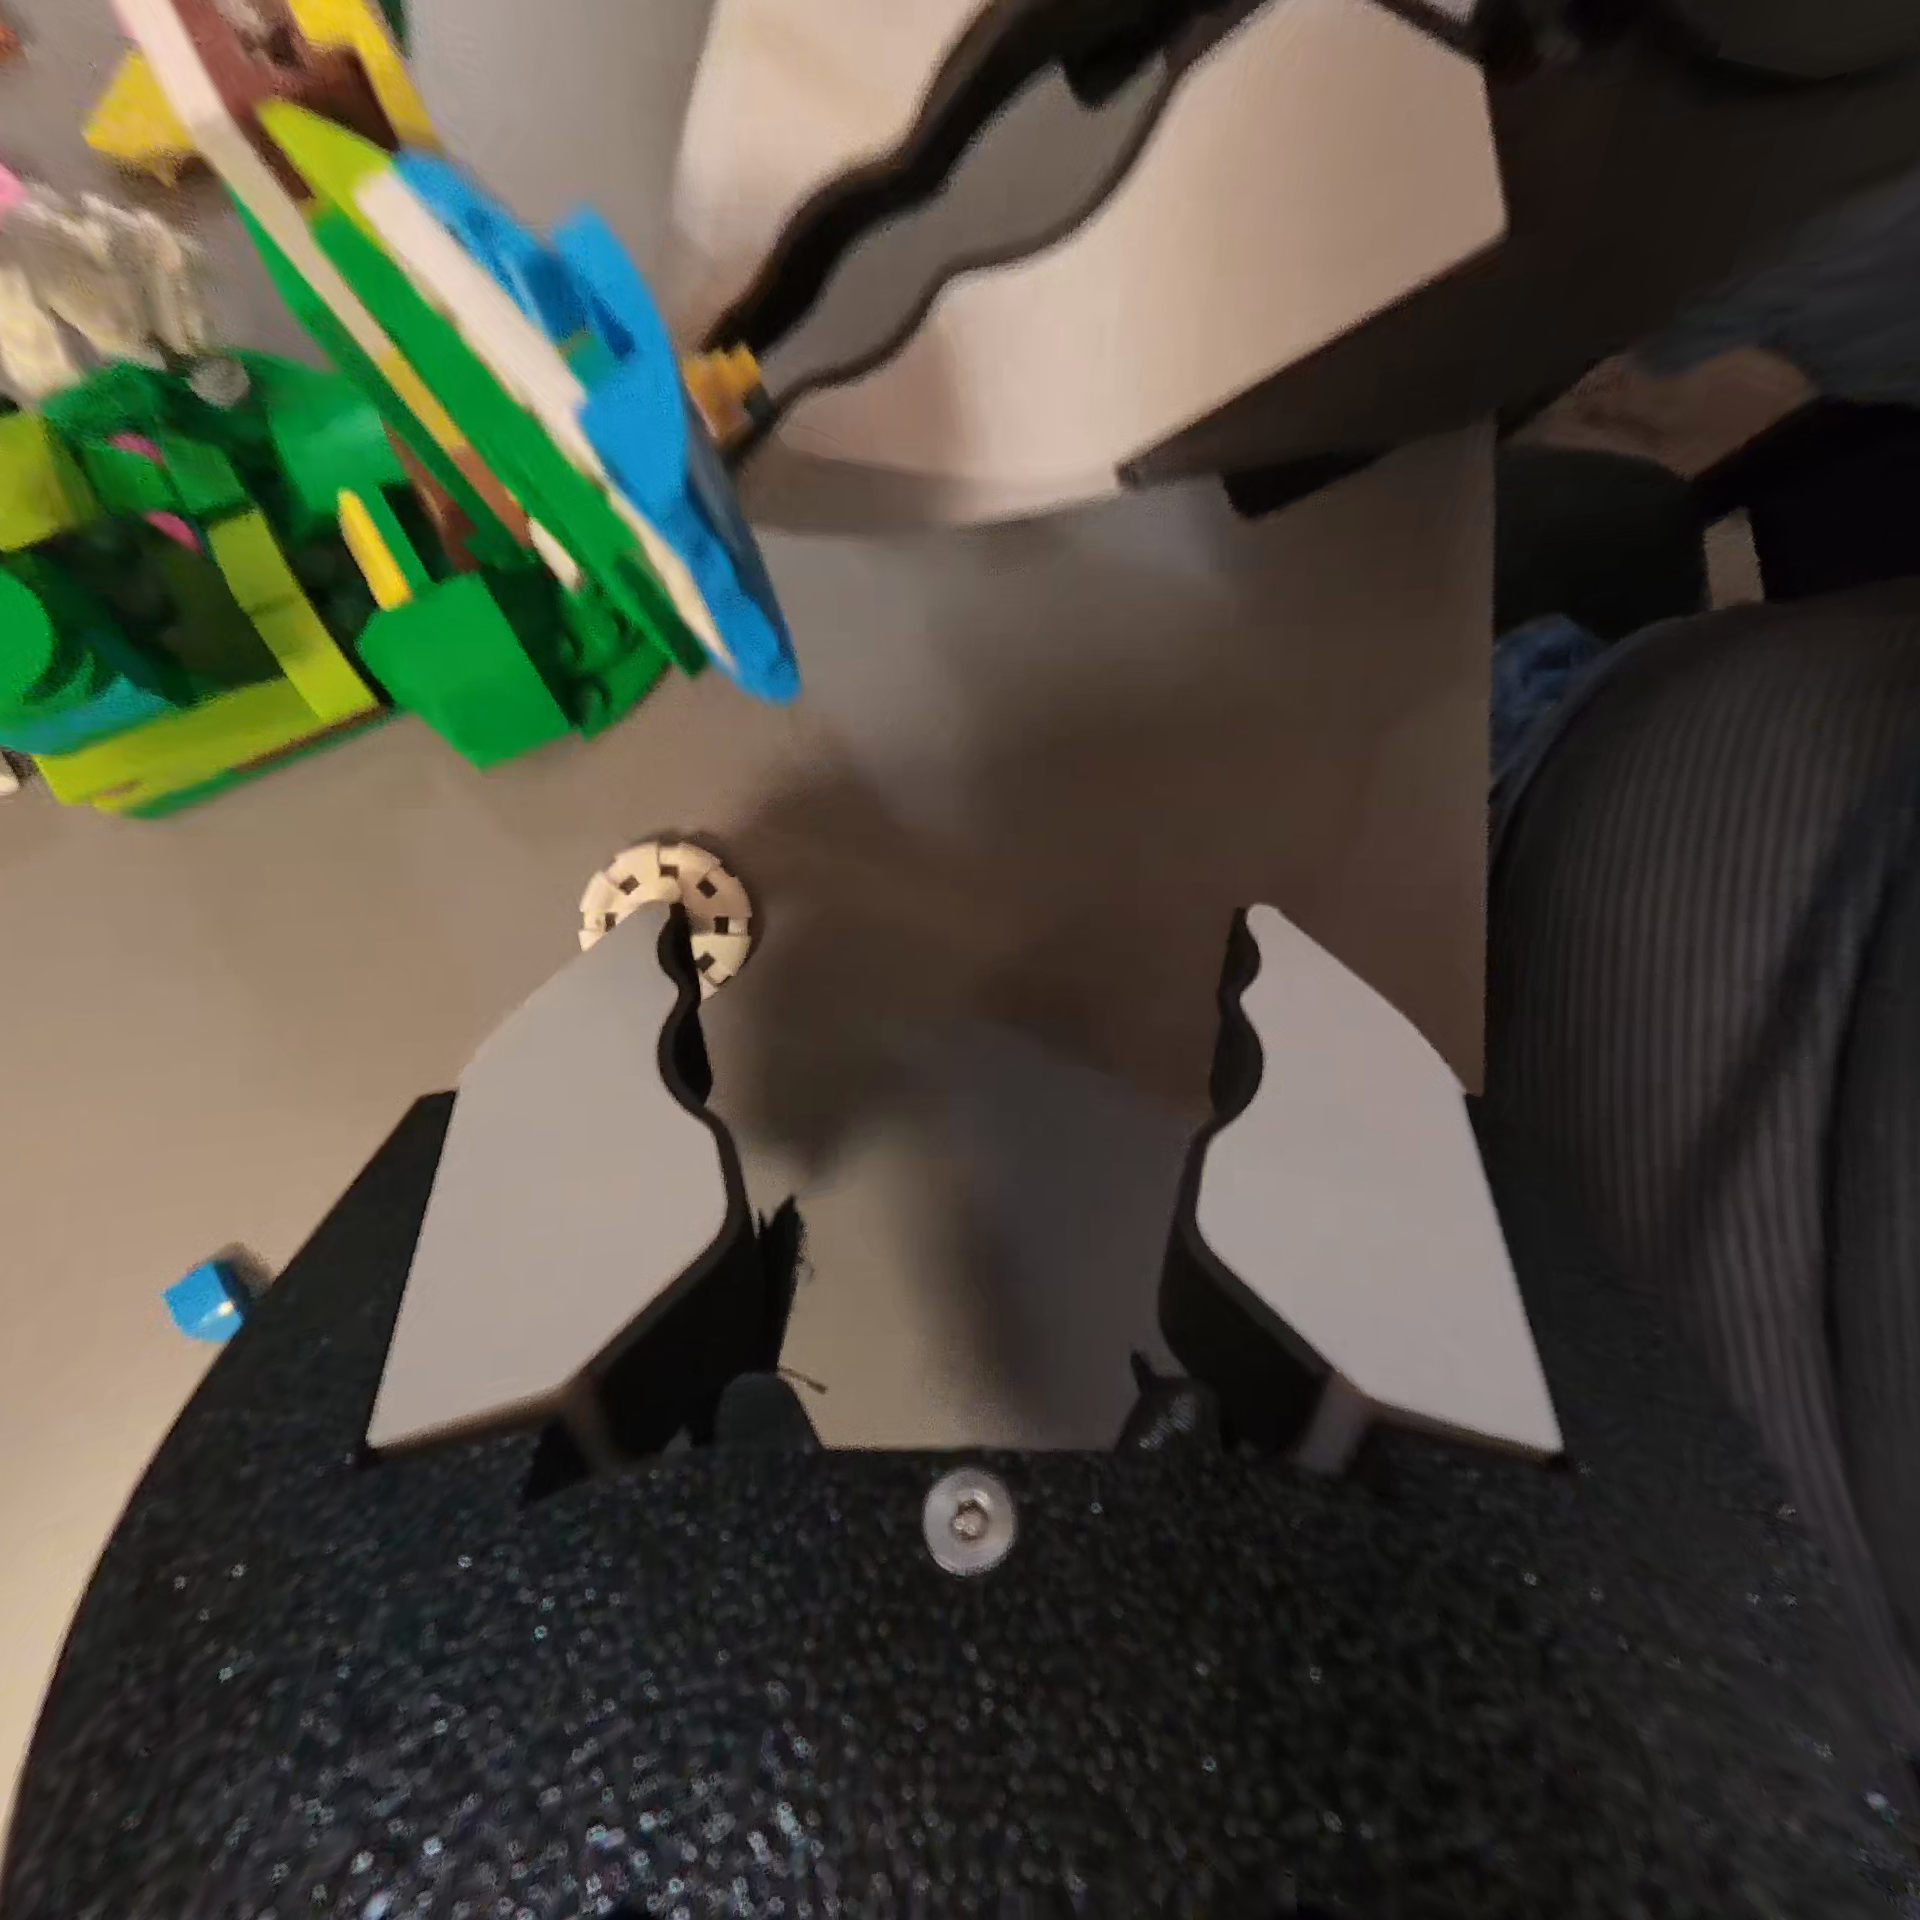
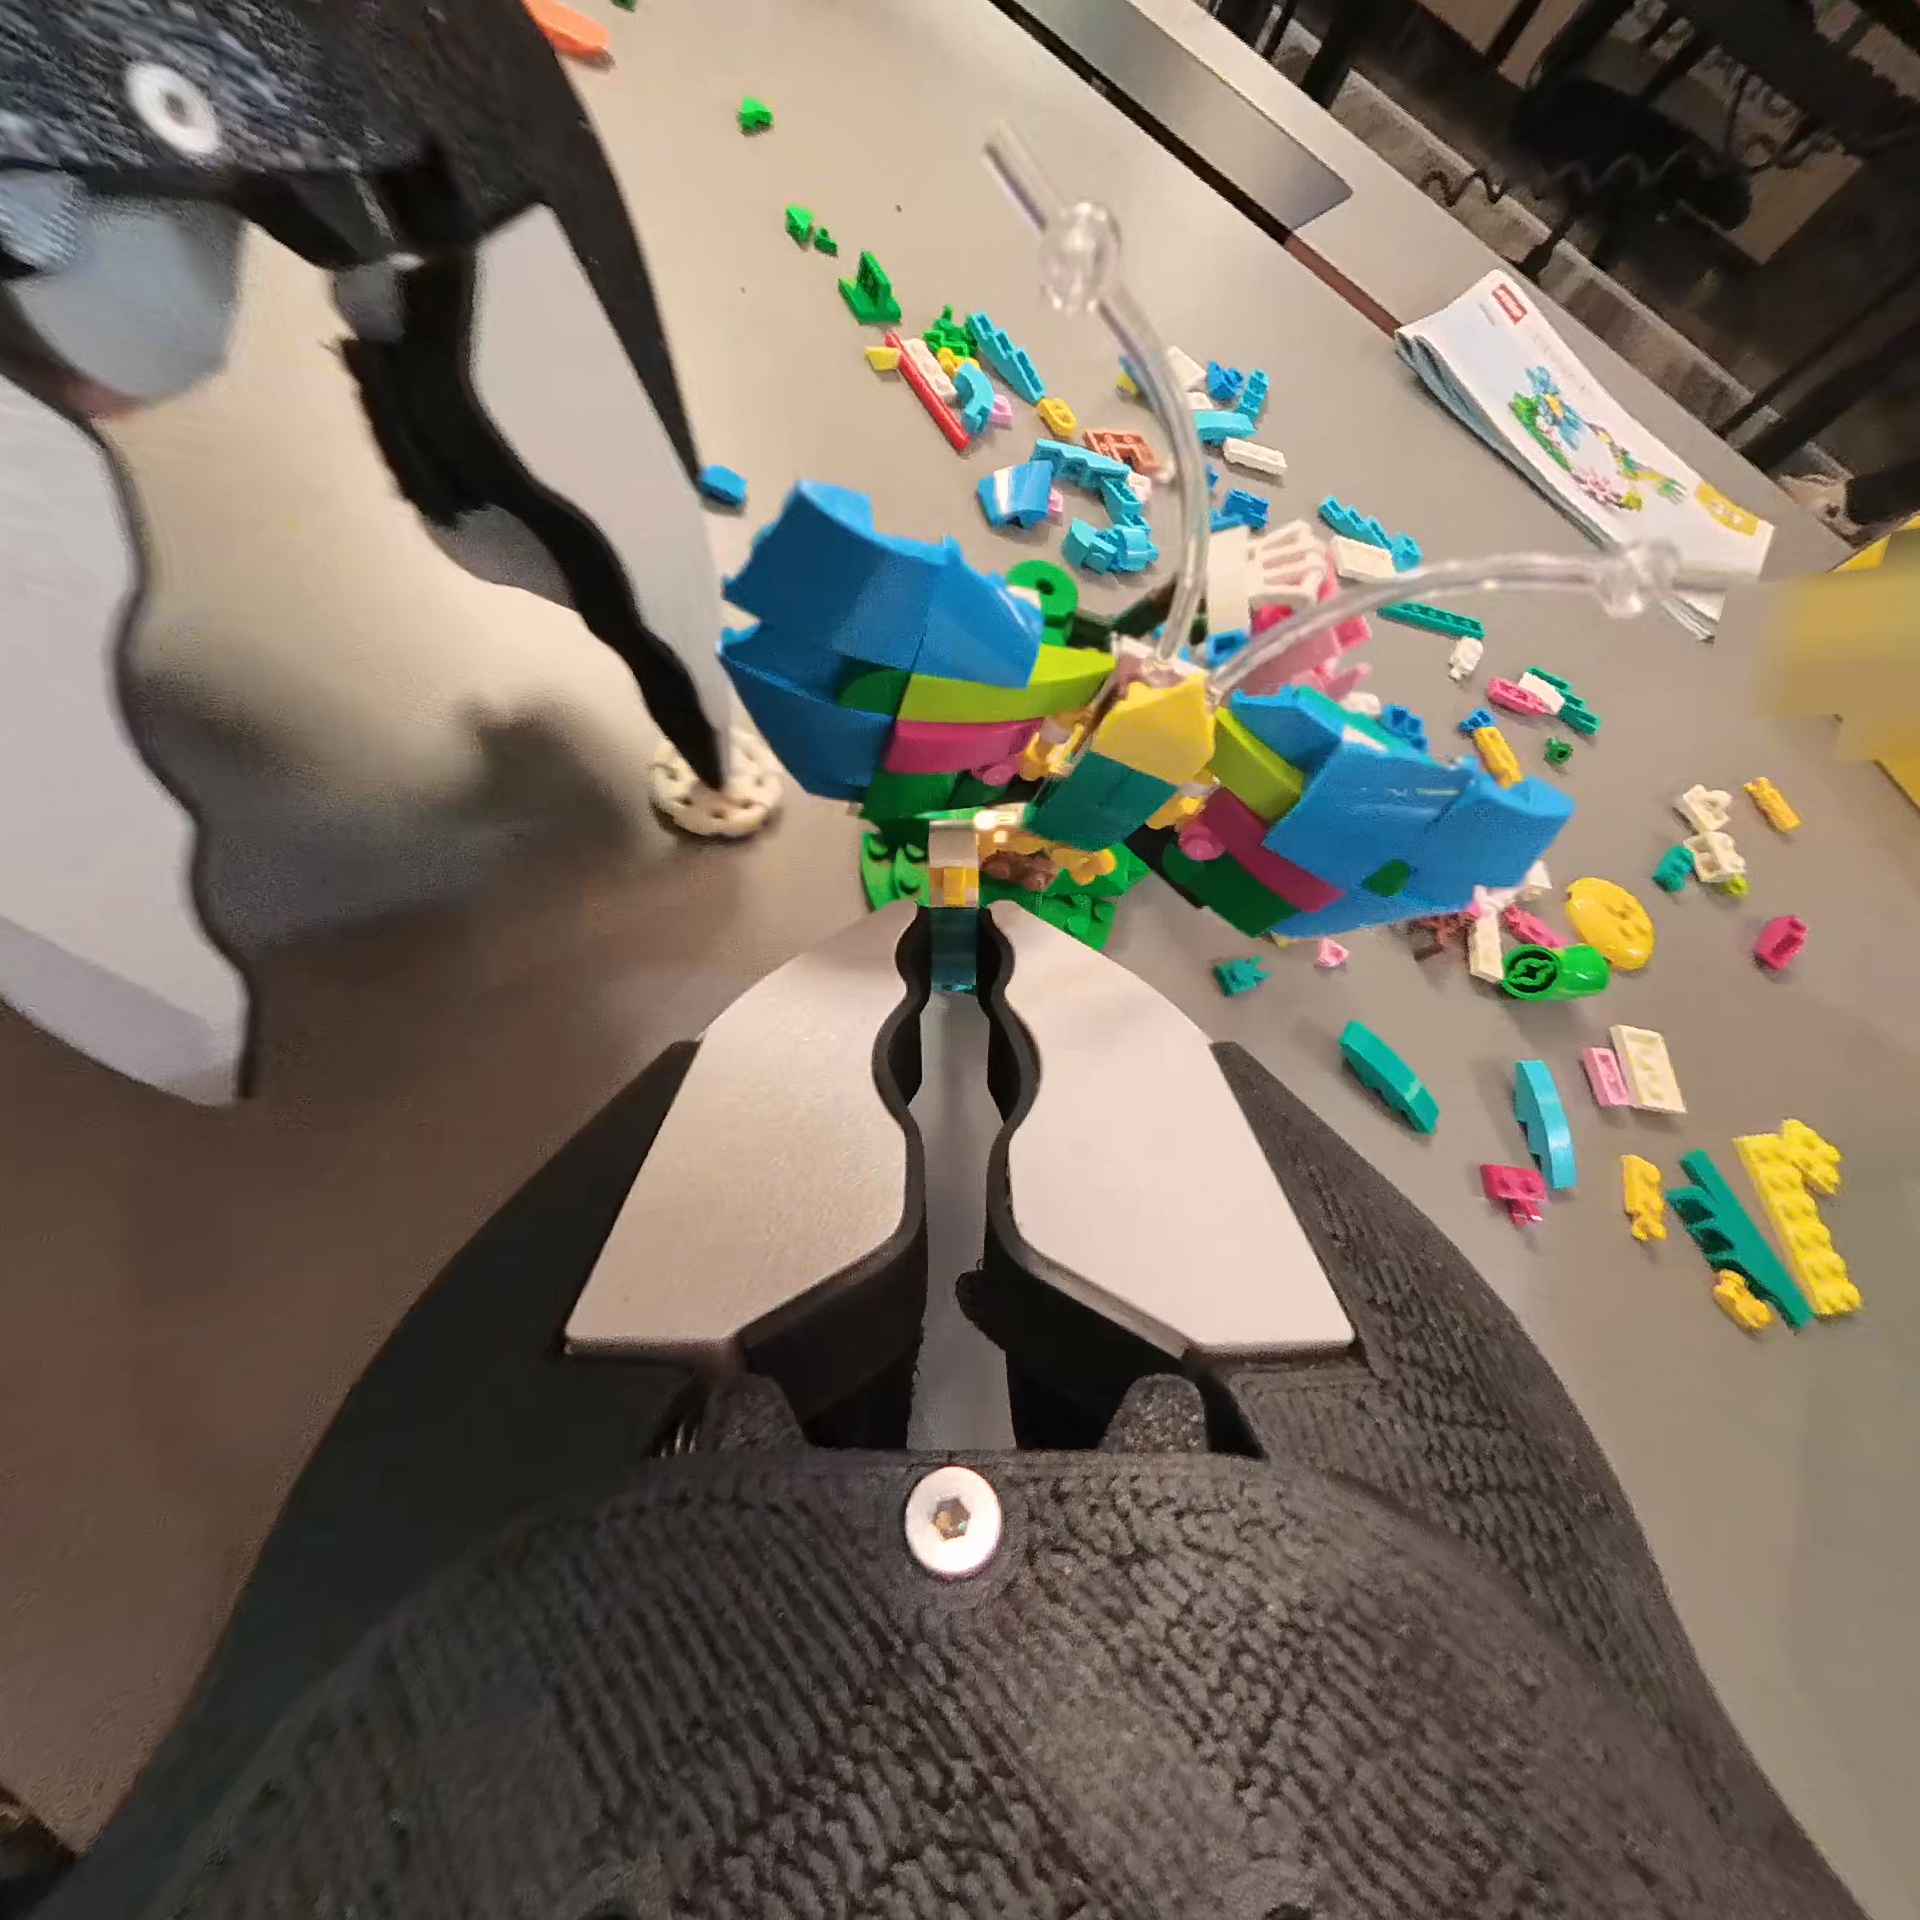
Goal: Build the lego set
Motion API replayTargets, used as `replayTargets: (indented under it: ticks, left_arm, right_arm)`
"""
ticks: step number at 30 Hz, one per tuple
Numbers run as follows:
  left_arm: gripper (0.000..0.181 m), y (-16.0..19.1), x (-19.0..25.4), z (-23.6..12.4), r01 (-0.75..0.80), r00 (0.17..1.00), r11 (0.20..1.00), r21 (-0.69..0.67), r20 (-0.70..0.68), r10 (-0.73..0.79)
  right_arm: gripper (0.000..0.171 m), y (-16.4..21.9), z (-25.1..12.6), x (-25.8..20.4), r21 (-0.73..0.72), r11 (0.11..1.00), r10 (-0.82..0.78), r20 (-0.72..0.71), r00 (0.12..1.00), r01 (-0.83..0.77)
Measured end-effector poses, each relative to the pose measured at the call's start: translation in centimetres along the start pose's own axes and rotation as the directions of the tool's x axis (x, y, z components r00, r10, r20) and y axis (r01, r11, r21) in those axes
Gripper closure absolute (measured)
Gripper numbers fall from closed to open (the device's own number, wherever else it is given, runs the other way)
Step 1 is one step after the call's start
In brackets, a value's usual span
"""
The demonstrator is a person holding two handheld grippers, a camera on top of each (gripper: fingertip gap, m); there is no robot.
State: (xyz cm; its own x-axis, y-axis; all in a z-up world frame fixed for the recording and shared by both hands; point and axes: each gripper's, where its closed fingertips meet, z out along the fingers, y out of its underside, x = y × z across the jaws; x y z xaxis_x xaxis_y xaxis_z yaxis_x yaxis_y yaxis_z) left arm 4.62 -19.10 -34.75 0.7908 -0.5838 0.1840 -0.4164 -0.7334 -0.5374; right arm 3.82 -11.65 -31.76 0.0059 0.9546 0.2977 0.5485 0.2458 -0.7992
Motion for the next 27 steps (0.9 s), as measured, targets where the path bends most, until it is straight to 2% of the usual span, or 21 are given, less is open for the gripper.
replayTargets:
  ticks: [4, 6, 8, 11, 13, 16, 21, 25, 27]
  left_arm:
    - [0.084, 1.6, 1.5, -1.0, 0.018, 0.999, 0.998, -0.055, -0.041, -0.021]
    - [0.079, 2.2, 1.8, -1.9, 0.021, 0.998, 0.999, -0.048, -0.055, -0.023]
    - [0.080, 0.6, 1.0, -3.1, 0.017, 0.999, 0.996, 0.092, -0.044, -0.013]
    - [0.081, -3.1, 0.1, -4.2, -0.055, 0.998, 0.946, 0.320, -0.021, 0.066]
    - [0.075, -4.3, -0.6, -3.5, -0.086, 0.996, 0.931, 0.356, 0.010, 0.088]
    - [0.064, -4.9, -0.6, -1.3, -0.085, 0.996, 0.943, 0.322, -0.013, 0.094]
    - [0.061, -7.1, 2.4, 1.1, -0.086, 0.988, 0.928, 0.362, -0.090, 0.127]
    - [0.067, -8.6, 6.6, 2.1, -0.087, 0.954, 0.929, 0.361, -0.240, 0.182]
    - [0.082, -8.4, 7.1, 0.9, -0.142, 0.949, 0.916, 0.375, -0.211, 0.234]
  right_arm:
    - [0.165, 0.3, -0.4, 0.4, 0.021, 0.997, 0.071, 0.029, 0.997, -0.072]
    - [0.165, 0.2, -1.0, 0.5, 0.059, 0.982, 0.175, 0.089, 0.981, -0.181]
    - [0.165, 0.2, -1.8, 0.6, 0.090, 0.940, 0.311, 0.179, 0.933, -0.330]
    - [0.165, 0.7, -3.1, 1.0, 0.097, 0.856, 0.466, 0.283, 0.838, -0.508]
    - [0.165, 1.2, -3.8, 1.4, 0.097, 0.817, 0.519, 0.302, 0.799, -0.568]
    - [0.165, 2.0, -5.1, 2.1, 0.114, 0.789, 0.556, 0.287, 0.780, -0.604]
    - [0.165, 3.0, -6.9, 2.7, 0.164, 0.787, 0.550, 0.250, 0.797, -0.595]
    - [0.165, 3.7, -8.3, 2.9, 0.222, 0.790, 0.529, 0.225, 0.818, -0.572]
    - [0.165, 4.0, -9.2, 2.9, 0.253, 0.807, 0.499, 0.191, 0.845, -0.534]
